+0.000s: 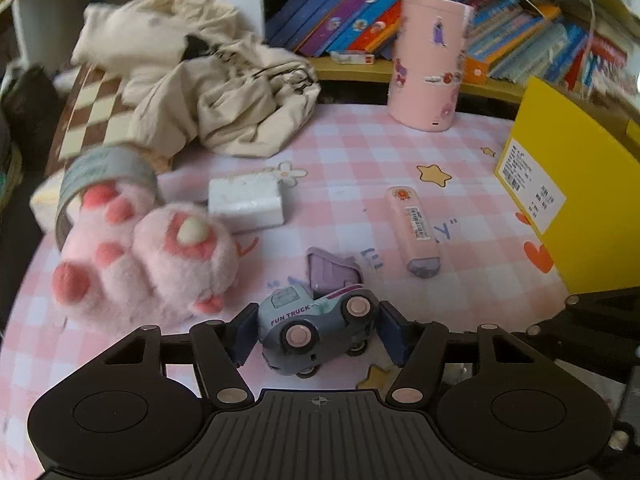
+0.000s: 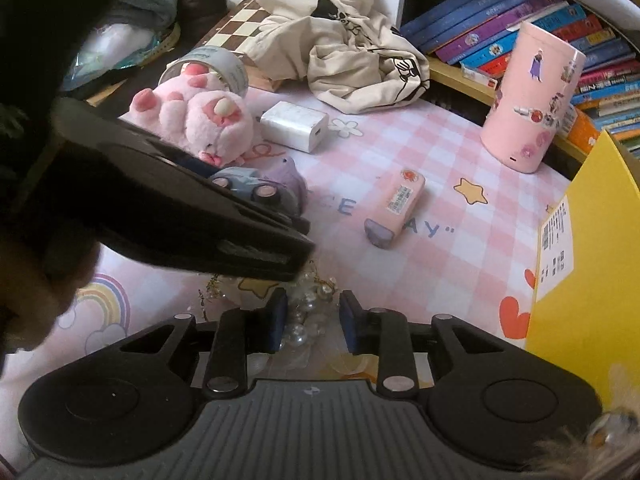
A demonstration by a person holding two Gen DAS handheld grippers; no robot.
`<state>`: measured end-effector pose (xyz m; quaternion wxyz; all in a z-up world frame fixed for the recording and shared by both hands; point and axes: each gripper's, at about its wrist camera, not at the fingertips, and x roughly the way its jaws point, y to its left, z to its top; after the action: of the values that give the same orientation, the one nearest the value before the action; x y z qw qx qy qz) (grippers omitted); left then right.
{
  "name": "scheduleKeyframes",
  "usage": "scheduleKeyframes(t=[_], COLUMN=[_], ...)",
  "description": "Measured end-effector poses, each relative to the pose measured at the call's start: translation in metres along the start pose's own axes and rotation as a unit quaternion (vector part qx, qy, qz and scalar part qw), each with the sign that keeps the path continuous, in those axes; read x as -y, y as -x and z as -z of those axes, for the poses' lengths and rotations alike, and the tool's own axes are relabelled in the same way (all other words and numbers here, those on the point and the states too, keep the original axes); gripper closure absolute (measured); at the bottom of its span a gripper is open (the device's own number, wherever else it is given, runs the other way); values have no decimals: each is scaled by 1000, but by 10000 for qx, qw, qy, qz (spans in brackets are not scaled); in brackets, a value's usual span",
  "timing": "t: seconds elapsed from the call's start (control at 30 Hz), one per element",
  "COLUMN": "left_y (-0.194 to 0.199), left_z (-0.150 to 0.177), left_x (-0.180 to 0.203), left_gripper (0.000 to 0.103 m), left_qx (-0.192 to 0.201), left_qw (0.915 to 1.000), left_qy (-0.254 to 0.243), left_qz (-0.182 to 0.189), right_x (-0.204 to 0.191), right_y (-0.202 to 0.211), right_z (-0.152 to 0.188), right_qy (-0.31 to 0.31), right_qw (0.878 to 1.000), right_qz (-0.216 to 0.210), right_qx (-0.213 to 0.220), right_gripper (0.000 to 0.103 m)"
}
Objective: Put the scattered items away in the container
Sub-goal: 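Grasp the grey toy truck with the left tool while the right tool grasps the pearl ornament, then carry the grey truck and pearl ornament with both tools over the yellow box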
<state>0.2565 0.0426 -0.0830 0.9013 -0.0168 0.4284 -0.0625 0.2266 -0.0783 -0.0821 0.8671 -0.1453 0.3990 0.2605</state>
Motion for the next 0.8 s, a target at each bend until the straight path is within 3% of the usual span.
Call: scheduleKeyframes(t=[0.1,0.47,0.8], left_y=[19,87,118], left_z=[7,44,70], left_x=[-19,-59,-46], left_gripper=[42,42,42], left_qx=[57,362,494], left_qw=[9984,9901,9892], left_qy=[536,1353,1368], left_qz=[158,-83,168], right_x=[-1,0,-22], right_y=[2,25,59], right_z=[1,10,20], right_qy=[44,-232,-167], right_qw=[10000,9996,9995], right_qz=[-82,-156,-226], right_qx=[-19,-13,175], right_gripper=[85,86,86])
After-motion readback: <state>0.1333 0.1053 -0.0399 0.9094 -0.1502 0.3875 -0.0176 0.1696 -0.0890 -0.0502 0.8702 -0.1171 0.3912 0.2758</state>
